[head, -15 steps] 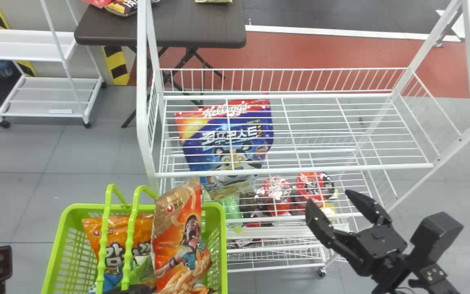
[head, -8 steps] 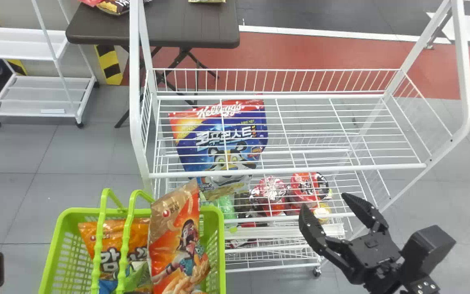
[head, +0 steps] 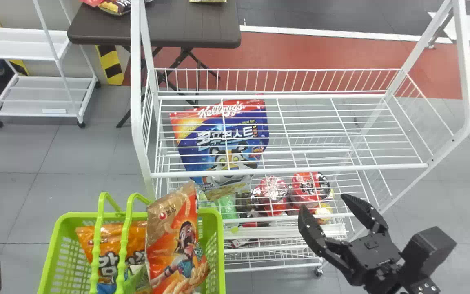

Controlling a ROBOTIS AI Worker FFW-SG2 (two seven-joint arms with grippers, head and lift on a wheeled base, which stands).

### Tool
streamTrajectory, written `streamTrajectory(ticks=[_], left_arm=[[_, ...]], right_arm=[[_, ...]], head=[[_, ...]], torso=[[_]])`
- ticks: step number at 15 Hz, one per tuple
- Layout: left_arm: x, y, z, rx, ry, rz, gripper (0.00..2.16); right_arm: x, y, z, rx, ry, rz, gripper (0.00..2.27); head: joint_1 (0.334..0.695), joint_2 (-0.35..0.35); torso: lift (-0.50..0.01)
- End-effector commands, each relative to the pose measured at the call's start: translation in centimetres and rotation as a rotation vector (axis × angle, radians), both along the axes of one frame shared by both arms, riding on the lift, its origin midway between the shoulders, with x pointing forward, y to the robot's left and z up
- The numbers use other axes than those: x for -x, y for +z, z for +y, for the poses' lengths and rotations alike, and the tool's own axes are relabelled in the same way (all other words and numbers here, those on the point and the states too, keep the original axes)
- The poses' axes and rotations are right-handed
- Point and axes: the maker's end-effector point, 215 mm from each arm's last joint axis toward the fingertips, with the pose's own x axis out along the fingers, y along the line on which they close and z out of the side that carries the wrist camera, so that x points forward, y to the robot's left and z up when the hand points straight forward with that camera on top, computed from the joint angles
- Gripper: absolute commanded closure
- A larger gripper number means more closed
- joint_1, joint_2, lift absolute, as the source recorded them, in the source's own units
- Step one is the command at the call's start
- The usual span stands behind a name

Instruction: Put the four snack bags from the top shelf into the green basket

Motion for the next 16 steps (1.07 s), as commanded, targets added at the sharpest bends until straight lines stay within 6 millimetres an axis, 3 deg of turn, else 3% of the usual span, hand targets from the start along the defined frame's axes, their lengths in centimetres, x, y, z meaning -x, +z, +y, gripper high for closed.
streamTrajectory(ticks=[1, 16], left_arm=[[0.12, 0.19, -0.01, 0.008, -0.004, -0.004, 2.15], [0.14, 0.15, 0.01, 0.010, 0.001, -0.004, 2.15]], right_arm=[[-0.02, 0.07, -0.09, -0.010, -0.006, -0.001, 0.06], [0.15, -0.39, -0.48, -0.027, -0.015, 0.016, 0.06]], head=[[0.695, -0.081], [0.695, -0.090]], torso=[[0.000], [0.000]])
